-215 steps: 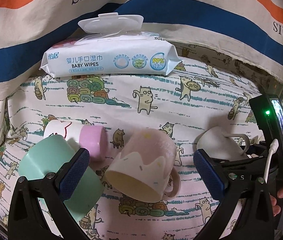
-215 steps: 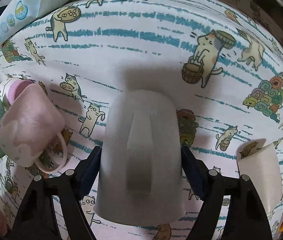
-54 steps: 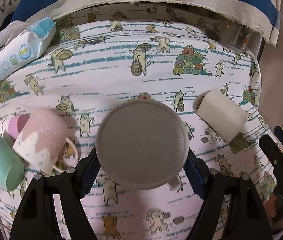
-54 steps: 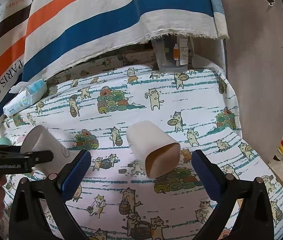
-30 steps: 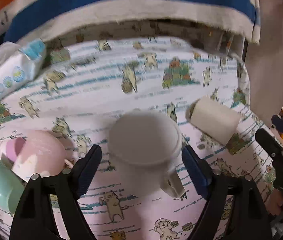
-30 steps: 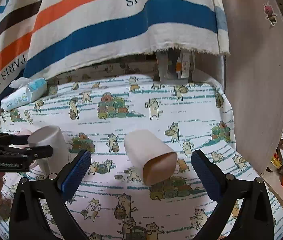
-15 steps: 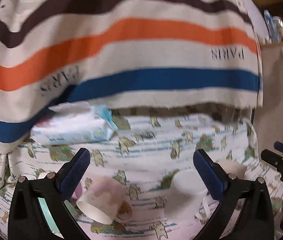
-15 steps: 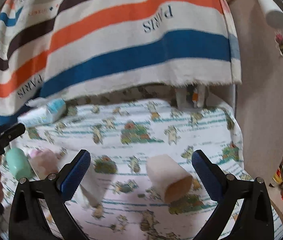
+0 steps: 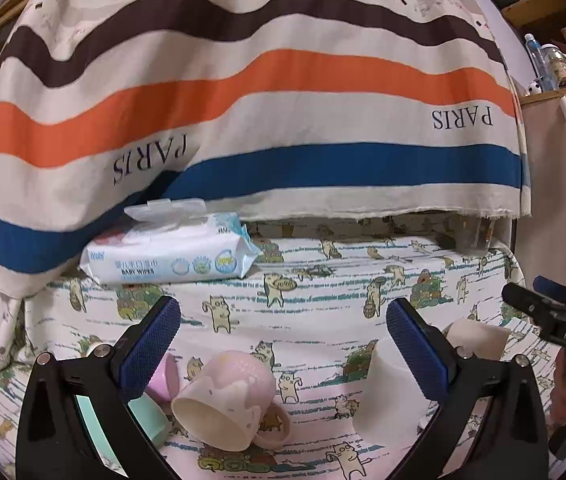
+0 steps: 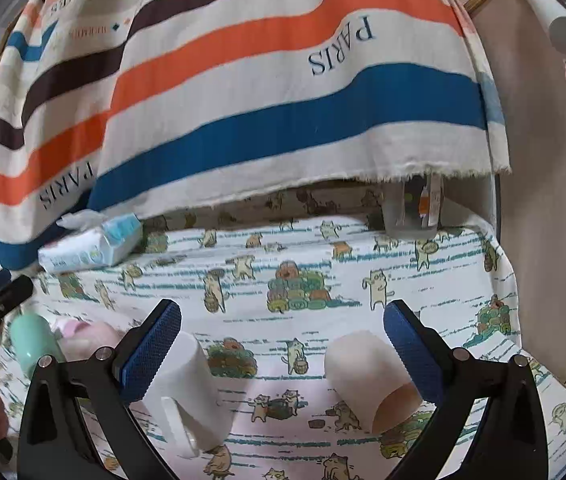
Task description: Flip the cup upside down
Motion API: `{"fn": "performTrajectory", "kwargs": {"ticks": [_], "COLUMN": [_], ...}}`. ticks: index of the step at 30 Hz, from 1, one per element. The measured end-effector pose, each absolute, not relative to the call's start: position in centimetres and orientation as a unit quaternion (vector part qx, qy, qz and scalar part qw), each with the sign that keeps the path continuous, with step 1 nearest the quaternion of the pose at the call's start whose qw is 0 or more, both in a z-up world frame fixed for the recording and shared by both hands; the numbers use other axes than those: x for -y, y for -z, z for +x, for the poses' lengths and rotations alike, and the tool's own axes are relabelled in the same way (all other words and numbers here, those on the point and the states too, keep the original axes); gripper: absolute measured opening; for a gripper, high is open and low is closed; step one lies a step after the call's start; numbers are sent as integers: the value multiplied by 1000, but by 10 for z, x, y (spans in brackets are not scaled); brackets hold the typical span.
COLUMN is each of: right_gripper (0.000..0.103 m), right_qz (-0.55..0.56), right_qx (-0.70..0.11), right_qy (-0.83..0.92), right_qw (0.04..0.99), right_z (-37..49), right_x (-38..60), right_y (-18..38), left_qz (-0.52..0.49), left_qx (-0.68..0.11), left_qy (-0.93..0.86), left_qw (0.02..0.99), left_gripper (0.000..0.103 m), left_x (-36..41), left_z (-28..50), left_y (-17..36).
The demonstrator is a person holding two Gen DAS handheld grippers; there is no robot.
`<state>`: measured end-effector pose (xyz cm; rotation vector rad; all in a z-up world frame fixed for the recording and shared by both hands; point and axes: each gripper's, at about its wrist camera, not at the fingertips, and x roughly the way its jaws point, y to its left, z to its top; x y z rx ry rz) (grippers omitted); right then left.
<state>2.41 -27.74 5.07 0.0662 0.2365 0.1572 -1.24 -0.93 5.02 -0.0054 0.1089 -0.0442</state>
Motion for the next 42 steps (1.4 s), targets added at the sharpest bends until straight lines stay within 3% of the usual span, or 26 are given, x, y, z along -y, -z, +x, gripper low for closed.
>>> {"fn": "performTrajectory", "kwargs": {"ticks": [19, 42], "right_gripper": [102, 102], "right_qz": [-28, -33], "right_qx": [-167, -166], "right_qy": [-72, -75], "right_qw": [983, 983], "right_z": [40, 36], "right_x": [255, 252], "right_y": [-18, -18], "left_qz": [-19, -4], "left_qx": [-148, -142], "left_qy": [24, 16], "left_qw": [989, 990], "left_gripper": [102, 102], "left_x": [13, 18], "left_z": [24, 21], "left_y": [0, -1]}}
